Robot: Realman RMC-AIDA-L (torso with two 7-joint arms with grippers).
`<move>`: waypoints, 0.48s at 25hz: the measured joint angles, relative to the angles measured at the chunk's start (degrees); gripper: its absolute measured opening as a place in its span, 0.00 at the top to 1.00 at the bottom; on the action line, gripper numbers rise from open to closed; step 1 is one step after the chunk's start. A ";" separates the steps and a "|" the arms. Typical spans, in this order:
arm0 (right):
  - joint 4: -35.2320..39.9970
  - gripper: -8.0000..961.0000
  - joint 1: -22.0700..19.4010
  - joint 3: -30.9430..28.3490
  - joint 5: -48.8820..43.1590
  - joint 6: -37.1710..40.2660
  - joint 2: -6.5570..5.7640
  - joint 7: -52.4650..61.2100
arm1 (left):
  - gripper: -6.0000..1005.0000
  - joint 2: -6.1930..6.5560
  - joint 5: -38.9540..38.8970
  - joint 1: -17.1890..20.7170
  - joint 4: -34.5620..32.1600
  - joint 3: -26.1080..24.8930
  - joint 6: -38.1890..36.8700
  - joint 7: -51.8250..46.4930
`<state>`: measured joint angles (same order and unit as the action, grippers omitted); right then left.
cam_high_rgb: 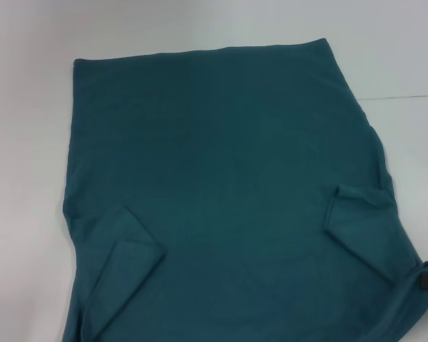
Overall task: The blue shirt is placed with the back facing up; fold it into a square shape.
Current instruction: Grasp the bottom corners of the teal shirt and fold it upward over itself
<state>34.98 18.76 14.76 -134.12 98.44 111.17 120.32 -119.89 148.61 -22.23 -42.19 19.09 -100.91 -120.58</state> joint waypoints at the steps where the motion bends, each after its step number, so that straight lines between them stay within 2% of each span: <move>1: 0.00 0.92 -0.01 0.00 0.00 0.00 0.00 0.00 | 0.90 0.00 0.00 -0.04 0.00 0.02 0.02 0.00; 4: 0.00 0.92 -0.02 0.00 0.00 0.01 0.00 0.00 | 0.98 0.07 0.00 -0.14 0.00 0.02 0.02 -0.03; 12: 0.00 0.92 -0.20 0.00 1.09 1.10 0.06 -0.54 | 0.98 0.96 -1.65 -0.80 -0.97 -1.81 -2.27 0.04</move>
<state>34.98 18.56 14.76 -133.02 99.54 111.23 119.78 -118.92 146.97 -23.03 -43.15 17.28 -103.18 -120.54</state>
